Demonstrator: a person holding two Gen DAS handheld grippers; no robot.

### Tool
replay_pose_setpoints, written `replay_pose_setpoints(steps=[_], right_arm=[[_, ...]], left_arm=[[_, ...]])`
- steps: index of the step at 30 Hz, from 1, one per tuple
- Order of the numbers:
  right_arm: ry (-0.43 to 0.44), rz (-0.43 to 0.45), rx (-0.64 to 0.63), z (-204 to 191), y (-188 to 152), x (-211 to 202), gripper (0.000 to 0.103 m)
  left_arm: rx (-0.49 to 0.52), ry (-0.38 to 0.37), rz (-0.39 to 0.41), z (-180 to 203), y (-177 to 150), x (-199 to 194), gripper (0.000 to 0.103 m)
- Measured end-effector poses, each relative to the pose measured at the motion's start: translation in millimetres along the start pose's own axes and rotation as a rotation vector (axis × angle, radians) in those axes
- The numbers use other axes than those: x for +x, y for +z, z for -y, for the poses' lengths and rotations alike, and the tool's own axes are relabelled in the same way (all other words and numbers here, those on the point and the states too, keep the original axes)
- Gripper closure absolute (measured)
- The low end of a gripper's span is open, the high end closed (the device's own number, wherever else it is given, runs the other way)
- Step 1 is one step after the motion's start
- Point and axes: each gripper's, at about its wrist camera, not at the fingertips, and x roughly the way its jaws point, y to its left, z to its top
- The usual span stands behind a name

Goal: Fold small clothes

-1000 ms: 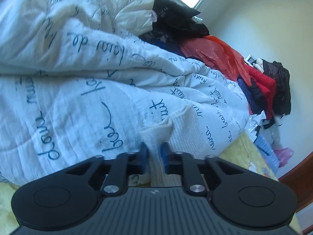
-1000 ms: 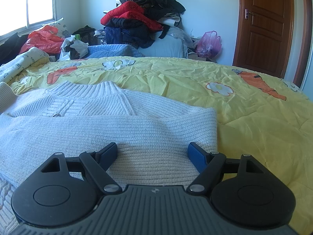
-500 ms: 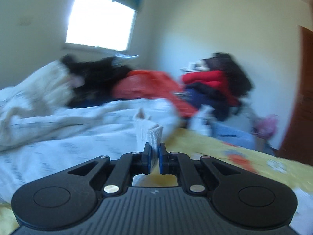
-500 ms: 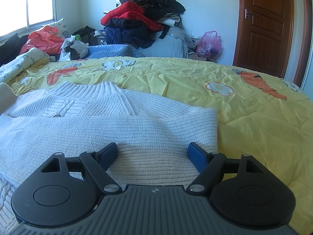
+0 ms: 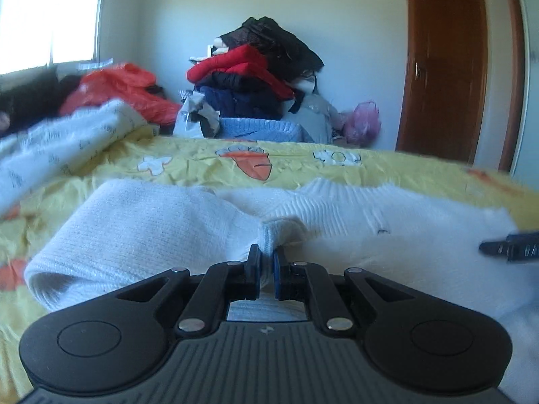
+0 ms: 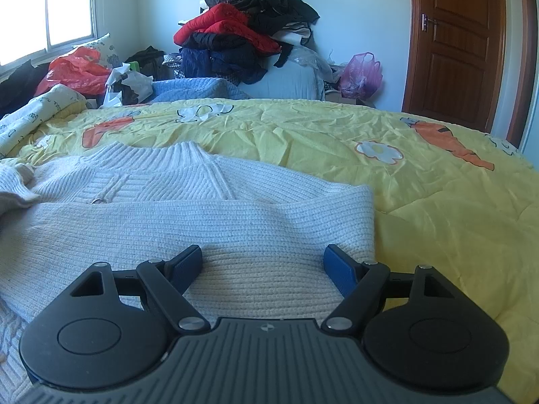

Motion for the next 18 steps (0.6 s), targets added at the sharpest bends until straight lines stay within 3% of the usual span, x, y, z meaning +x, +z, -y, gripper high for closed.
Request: replay_pose_setpoints(steps=[3,7,9,10,13,15,18], right_arm=[[-0.002,-0.002,-0.006,-1.0,0.0,-0.3,0.021],[-0.037,-0.072,0.032,-17.5,21.1,-4.4,0.020],[0.137,-0.056,0.166,-31.7,40.2,-17.6,0.019],[0.254,-0.059,0.219,-43.6,49.7,-21.9,0.011],[0.505,-0.153,0.299,-88.5,72.9,-9.2,0.005],[0.590,-0.261,0.365,-115.4,81.2,18.2,0.011],[0.604,-0.410,0.458,-144.3,81.5,62.9,0.019]], left_arm=[[-0.057,-0.026,-0.012,-10.7,-1.6,3.5,0.096],[-0.085,-0.034,0.057,-11.5,-6.7,-5.0,0.096],[-0.087,-0.038,0.078,-9.2,-7.2,-7.6,0.096],[-0.086,-0.040,0.084,-8.7,-7.5,-8.4,0.096],[-0.082,-0.039,0.100,-7.8,-6.8,-12.6,0.096],[-0.085,-0.037,0.113,-7.7,-7.5,-14.5,0.096],[-0.094,-0.036,0.124,-8.6,-8.5,-16.7,0.096]])
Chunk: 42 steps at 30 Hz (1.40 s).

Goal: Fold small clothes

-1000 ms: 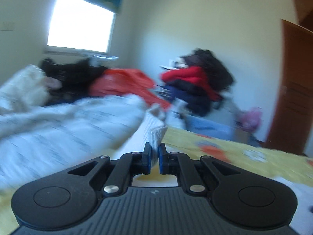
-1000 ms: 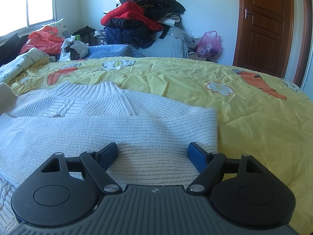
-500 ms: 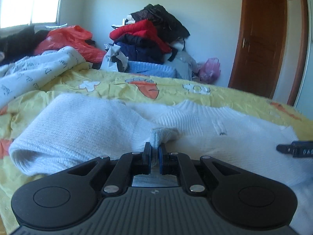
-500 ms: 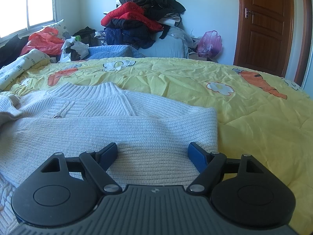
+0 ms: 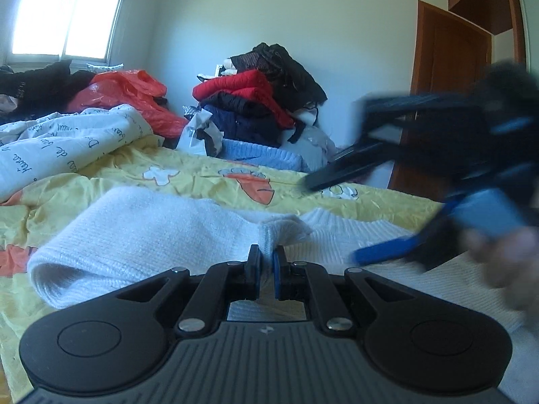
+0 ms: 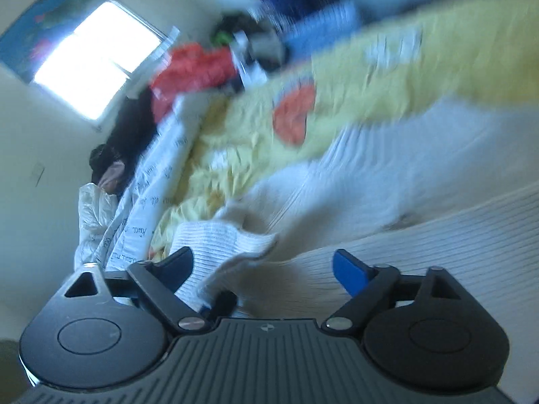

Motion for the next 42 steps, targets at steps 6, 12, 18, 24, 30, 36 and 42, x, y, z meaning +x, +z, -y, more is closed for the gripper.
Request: replay_pose_setpoints(steps=[6,12,18,24,30,36,42], right_arm=[[0.062,-0.090,0.087,-9.2,-4.1,44.7,0.043],[0.041,-0.098,-0.011,-26.4,-7.6,48.0,0.089],[0.056,-0.065,-0.050,-28.3,-0.6,26.8,0.092],[0.055,-0.022,-0.064,-22.6,12.3,-3.6,0.092],[0.010,0.015,-0.067,0.5,19.1,-34.3,0.094],[0.033,0.035,0.054,50.6,22.5,-65.9,0.093],[0.104,-0.052,0.115,56.0,3.0,-34.9,0.049]], left_arm=[[-0.008,-0.011,-0.003,-0.7,0.4,0.5,0.096],[-0.019,-0.015,-0.041,-2.8,1.8,7.5,0.095],[0.008,0.039,0.035,3.8,1.1,-6.0,0.016],[-0.014,0.113,0.154,2.4,-1.3,-21.3,0.007],[-0.084,0.157,0.185,-8.7,1.4,-23.9,0.005],[-0.058,0.158,0.191,-6.7,1.6,-22.9,0.005],[-0.119,0.171,0.174,-13.0,2.8,-22.9,0.005]])
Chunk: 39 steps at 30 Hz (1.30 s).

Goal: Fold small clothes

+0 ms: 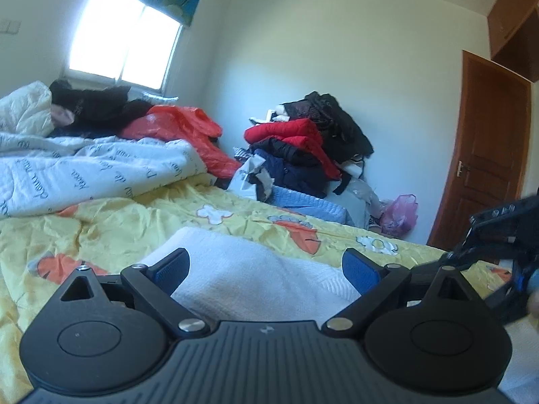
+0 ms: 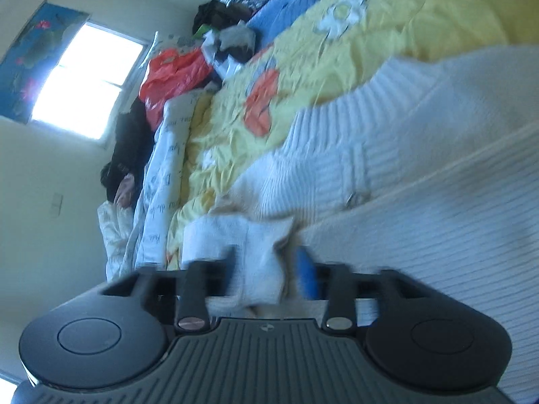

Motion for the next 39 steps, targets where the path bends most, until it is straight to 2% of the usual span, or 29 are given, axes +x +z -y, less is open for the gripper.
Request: replay_pose_setpoints(steps=[4,8,9,10,11,16,21,24,31,39], right_arm=[[-0.007,-0.055,-0.001,-8.3,-9.3,35.7,0.049],[-0.029,-0.060,-0.036,-20.1,-15.2,56.4,0.049],[-0.032,-0.058,-0.052,-23.9,-16.8,59.2,0.054],[-0.040,-0.058,-0.068,-25.4,-17.7,60.4,0.076],[-0.053,-0.067,-0.089,-27.4,-19.0,62.8,0.088],[-0.051,-0.018,-0.143,-27.9,-19.4,45.2,0.089],[-0.011,0.045,-0.165,-29.9,-8.1,6.3,0.089],[-0.021,0.081,-0.173,-25.1,-1.4,-19.8,0.089],[-0.071,0.171,-0.133,14.4,1.4,-84.7,0.089],[-0.142,0.248,-0.065,64.2,-2.7,-133.0,0.089]], left_arm=[[-0.051,0.012,-0.013,-7.8,1.3,2.3,0.005],[-0.057,0.013,-0.014,-9.1,0.8,2.7,0.005],[-0.056,0.013,-0.014,-9.2,1.1,2.7,0.005],[-0.057,0.013,-0.013,-9.2,1.0,2.5,0.005],[-0.059,0.014,-0.012,-9.4,1.0,2.7,0.005],[-0.072,0.014,-0.012,-11.7,1.4,2.9,0.005],[-0.062,0.011,-0.002,-11.0,0.6,1.7,0.005],[-0.045,0.004,0.003,-8.4,-0.1,0.8,0.005],[-0.026,-0.001,0.007,-5.0,-0.8,0.5,0.005],[0.010,-0.011,-0.009,1.2,-2.4,2.5,0.004]])
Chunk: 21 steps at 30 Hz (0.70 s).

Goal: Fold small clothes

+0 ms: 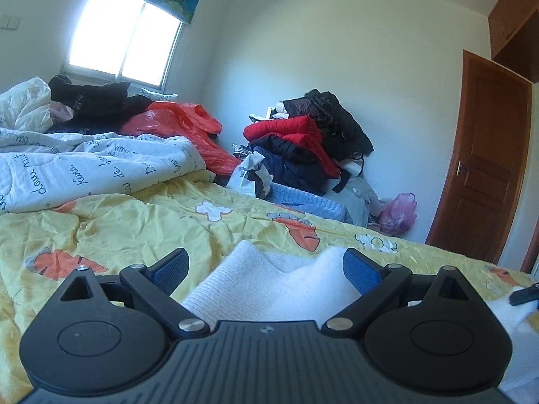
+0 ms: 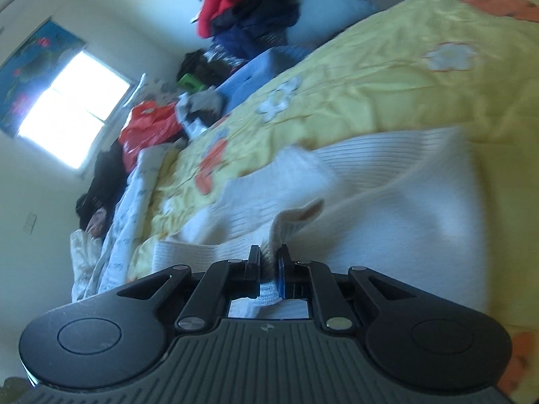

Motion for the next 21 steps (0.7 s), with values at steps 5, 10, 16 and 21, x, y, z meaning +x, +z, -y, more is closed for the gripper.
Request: replay_pose_setpoints(steps=[5,10,16,21], right_arm=[[-0.026,0.022,0.029,22.2,-3.0,-8.9,0.089],[-0.082,0.000,0.028,39.3,-14.3,-2.5,0.090],[-0.044,0.042,0.070,53.3,-33.3,-11.5,0.092],[-0.046,0.065,0.053,51.3,-41.0,-19.4,0.092]], left_arm=[[0.016,0.001,-0.015,2.2,-0.3,2.7,0.002],[0.057,-0.009,-0.059,8.3,-1.6,8.7,0.002],[0.086,0.000,-0.122,12.4,-3.7,16.6,0.002],[0.097,-0.003,-0.191,14.1,-4.8,25.6,0.002]])
